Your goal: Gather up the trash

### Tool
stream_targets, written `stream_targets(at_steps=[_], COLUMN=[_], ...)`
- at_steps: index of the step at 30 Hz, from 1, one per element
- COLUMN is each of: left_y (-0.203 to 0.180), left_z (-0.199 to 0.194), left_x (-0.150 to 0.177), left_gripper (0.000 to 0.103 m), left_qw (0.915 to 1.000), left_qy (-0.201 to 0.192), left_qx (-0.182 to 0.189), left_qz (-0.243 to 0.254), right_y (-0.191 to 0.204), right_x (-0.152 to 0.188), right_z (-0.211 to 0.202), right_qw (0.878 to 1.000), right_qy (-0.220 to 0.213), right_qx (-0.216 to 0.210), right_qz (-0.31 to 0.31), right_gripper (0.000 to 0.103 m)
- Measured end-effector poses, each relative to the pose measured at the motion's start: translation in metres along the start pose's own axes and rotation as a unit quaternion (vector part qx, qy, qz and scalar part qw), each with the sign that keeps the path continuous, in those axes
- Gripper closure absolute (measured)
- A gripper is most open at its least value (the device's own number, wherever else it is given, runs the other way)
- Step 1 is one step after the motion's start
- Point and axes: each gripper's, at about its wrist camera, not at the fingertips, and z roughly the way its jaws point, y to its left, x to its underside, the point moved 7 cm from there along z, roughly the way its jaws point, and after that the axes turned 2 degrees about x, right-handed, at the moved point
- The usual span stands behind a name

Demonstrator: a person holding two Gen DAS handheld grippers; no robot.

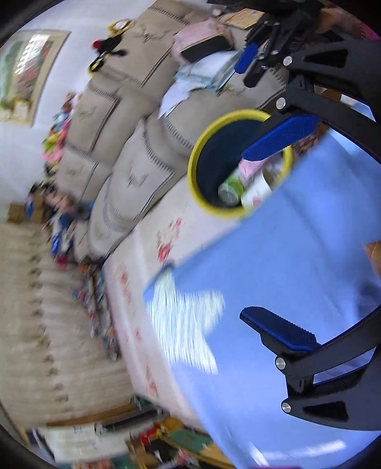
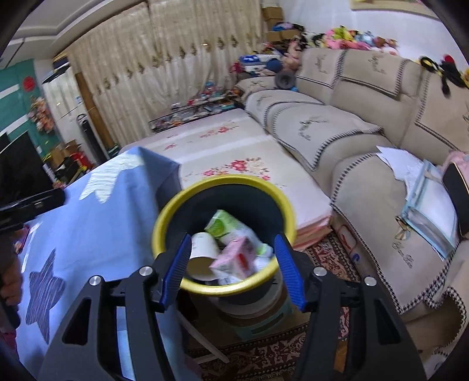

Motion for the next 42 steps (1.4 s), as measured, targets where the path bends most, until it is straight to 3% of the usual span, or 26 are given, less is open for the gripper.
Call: stream_targets(at_steps=[5, 9, 16, 23, 33, 42], left_y=[0.058, 0.102, 0.151, 0.155, 0.129, 0.121], left_z=[-0.082, -0.148, -0.245, -0.296, -0.298, -0.295], left_x=[0.048, 0.085, 0.139, 0.169, 0.174, 0.166], left_gripper=[0.005, 0.005, 0.005, 0.005, 0.005, 0.005], left_qw=[0.9968, 0.9874, 0.9601, 0.9359, 0.9443, 0.9464], left_qy=[-0.035, -0.067, -0.116, -0.164, -0.150, -0.149], left_qx=[-0.062, -0.124, -0.217, -0.261, -0.250, -0.246], left_qz=[-0.035, -0.072, -0.133, -0.171, -0.153, -0.148], right_y=[0.051, 0.090, 0.136, 0.144, 0.140, 0.135], right_x=[0.002, 0.005, 0.012, 0.017, 0.021, 0.019], right_z=[-0.014, -0.032, -0.074, -0.104, -0.119, -0.124], right_qw=[0.998, 0.995, 0.989, 0.986, 0.985, 0.986], right_qy=[-0.009, -0.021, -0.051, -0.071, -0.081, -0.086], right_qx=[-0.034, -0.058, -0.070, -0.081, -0.079, -0.080], right_qz=[-0.043, -0.076, -0.123, -0.130, -0.127, -0.121], right_gripper=[0.044, 0.044, 0.038, 0.037, 0.036, 0.036])
